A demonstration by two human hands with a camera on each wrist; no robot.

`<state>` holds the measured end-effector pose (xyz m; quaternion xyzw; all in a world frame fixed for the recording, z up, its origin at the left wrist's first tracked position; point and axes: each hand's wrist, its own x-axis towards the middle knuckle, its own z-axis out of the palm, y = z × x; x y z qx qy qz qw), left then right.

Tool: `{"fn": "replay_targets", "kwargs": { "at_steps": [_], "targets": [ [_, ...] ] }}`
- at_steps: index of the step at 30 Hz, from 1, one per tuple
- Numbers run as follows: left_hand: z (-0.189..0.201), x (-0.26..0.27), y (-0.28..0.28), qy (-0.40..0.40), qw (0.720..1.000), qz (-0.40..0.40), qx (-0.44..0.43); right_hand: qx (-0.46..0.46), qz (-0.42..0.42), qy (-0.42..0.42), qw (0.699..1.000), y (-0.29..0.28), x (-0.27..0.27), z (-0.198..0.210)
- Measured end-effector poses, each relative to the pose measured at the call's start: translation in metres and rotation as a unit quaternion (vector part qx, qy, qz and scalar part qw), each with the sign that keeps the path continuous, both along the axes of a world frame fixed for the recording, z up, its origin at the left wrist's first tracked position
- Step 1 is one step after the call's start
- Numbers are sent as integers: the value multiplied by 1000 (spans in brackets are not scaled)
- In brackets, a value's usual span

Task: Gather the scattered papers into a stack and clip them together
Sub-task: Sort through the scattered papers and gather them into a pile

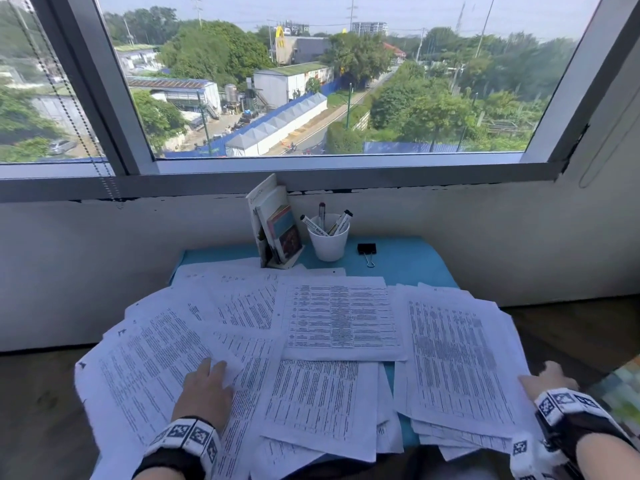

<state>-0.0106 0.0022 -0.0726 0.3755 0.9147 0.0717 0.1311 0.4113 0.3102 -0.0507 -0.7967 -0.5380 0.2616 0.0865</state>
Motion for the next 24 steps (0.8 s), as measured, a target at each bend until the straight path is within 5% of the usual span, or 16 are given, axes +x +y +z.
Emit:
{"fn": "replay_targets", "kwargs": {
  "at_steps": [4, 8, 11, 14, 24],
  "targets": [
    [4, -1, 1, 13, 1000, -7, -27, 129, 122, -79, 981, -31, -55, 29],
    [10, -5, -1, -11, 1000, 16, -13, 111, 401, 51, 908, -99, -150, 35],
    [11, -5, -2, -38, 999, 11, 2, 51, 504, 136, 851, -149, -211, 29],
    [13, -2, -4, -38, 999, -6, 1, -29, 530, 149, 835, -181, -246, 13],
    [6, 60, -15, -111, 972, -207, 21, -65, 460, 151, 873, -184, -265, 10]
  ]
}}
